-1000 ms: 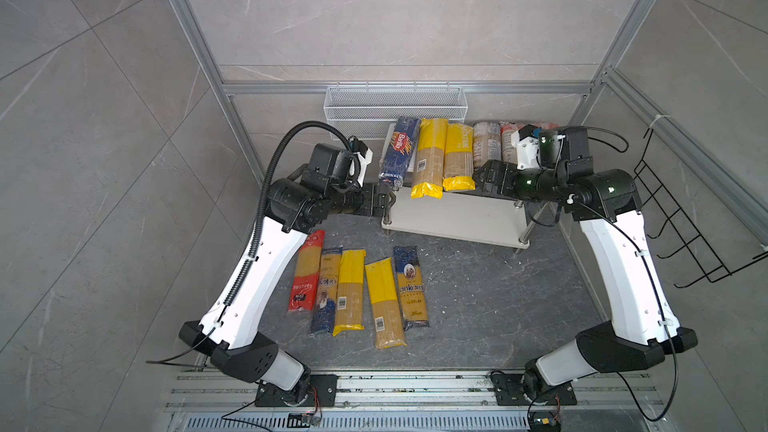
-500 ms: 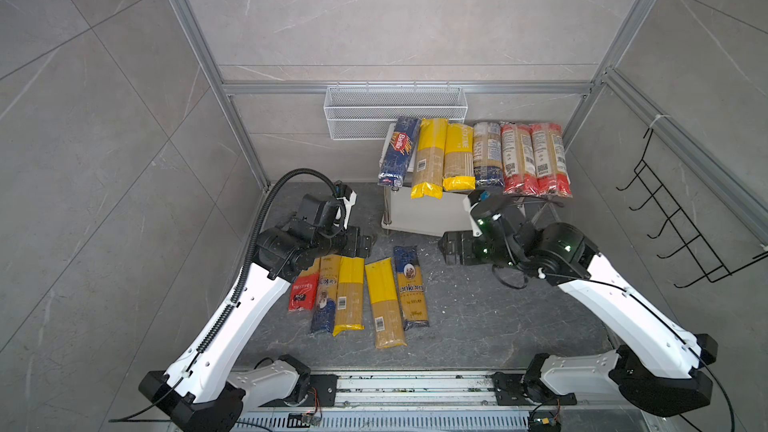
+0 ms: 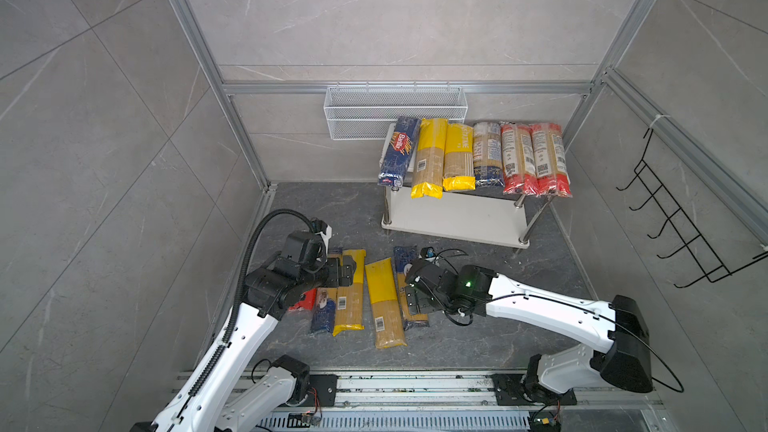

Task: Place and organize the pasta boxes and bags onto the shelf
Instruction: 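Move the right gripper down to the Ankara pack while the left gripper withdraws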

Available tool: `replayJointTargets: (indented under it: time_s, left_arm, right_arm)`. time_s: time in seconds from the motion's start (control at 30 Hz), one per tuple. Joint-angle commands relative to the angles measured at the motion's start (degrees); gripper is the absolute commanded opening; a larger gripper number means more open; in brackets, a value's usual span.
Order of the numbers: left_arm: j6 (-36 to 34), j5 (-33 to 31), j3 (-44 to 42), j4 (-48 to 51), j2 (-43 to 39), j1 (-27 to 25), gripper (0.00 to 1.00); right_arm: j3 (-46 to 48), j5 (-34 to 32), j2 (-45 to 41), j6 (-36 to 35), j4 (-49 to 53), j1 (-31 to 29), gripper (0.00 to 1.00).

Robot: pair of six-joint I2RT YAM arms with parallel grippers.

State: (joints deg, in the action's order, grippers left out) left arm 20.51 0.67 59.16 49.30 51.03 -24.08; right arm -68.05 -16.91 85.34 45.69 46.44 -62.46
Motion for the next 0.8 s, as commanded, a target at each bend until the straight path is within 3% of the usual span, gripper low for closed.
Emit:
replayJointTargets:
  time_s: [0.0, 0.37, 0.77]
  left_arm:
    - [1.86, 1.69, -1.14, -0.30, -2.66, 1.70, 1.00]
    - [1.66, 3.68, -1.79, 0.55, -4.29, 4.31, 1.00]
    - [-0.20, 6.34, 1.16, 0.88, -0.95, 7.64, 1.00]
  right_arm:
    - [2.84, 3.19, 3.62, 1.84, -7.27, 0.50, 1.00]
    - [5.44, 11.24, 13.53, 1.56, -17.11, 5.43, 1.00]
    - [-0.14, 12.96, 21.29, -0.46, -12.50, 10.39, 0.99]
